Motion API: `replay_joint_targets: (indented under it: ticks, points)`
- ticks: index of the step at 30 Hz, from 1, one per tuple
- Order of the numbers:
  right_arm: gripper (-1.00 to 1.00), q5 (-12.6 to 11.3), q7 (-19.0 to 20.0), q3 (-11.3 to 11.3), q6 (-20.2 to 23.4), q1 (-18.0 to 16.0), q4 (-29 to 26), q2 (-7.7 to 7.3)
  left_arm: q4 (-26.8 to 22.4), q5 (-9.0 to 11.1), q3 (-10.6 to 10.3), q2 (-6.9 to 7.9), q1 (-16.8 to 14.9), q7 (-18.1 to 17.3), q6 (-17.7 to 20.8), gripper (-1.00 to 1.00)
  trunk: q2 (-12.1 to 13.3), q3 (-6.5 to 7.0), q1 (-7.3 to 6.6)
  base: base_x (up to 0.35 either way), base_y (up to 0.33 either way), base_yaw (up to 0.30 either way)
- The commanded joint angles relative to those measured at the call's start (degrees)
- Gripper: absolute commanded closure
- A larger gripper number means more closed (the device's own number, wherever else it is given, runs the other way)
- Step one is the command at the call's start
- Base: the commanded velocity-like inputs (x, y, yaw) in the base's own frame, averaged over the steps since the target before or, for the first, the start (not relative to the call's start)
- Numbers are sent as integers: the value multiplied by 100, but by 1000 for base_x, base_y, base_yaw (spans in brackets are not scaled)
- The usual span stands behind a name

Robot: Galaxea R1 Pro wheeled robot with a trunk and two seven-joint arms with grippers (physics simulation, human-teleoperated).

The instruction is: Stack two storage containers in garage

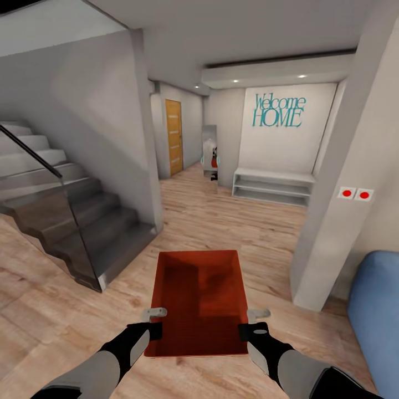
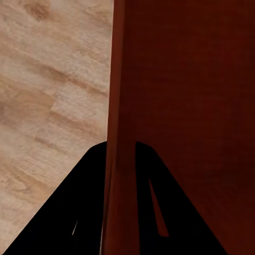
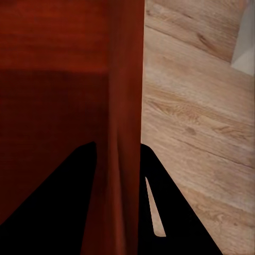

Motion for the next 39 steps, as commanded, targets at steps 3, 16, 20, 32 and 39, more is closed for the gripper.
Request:
replay_joint_targets:
  ticks: [3, 16, 20, 32, 39]
  points:
    - [100, -100, -39, 10, 0, -4, 22, -6, -32, -44, 28, 6, -5, 68, 40, 100, -13, -13, 7, 322, 0, 0]
    - [100, -100, -39, 10, 0, -3, 22, -7, -32, -44, 28, 6, -5, 66, 37, 100, -13, -13, 7, 322, 0, 0]
    - [100, -99, -39, 10, 0, -3, 22, -7, -32, -44, 28, 6, -8, 68, 38, 100, -13, -13, 7, 322, 0, 0]
    - [100, -100, -39, 10, 0, -4, 22, -7, -32, -44, 28, 6, -5, 68, 37, 100, -13, -13, 7, 322, 0, 0]
    - [100, -100, -39, 10, 0, -4, 22, -8, -32, -44, 28, 6, -5, 68, 42, 100, -13, -13, 7, 322, 0, 0]
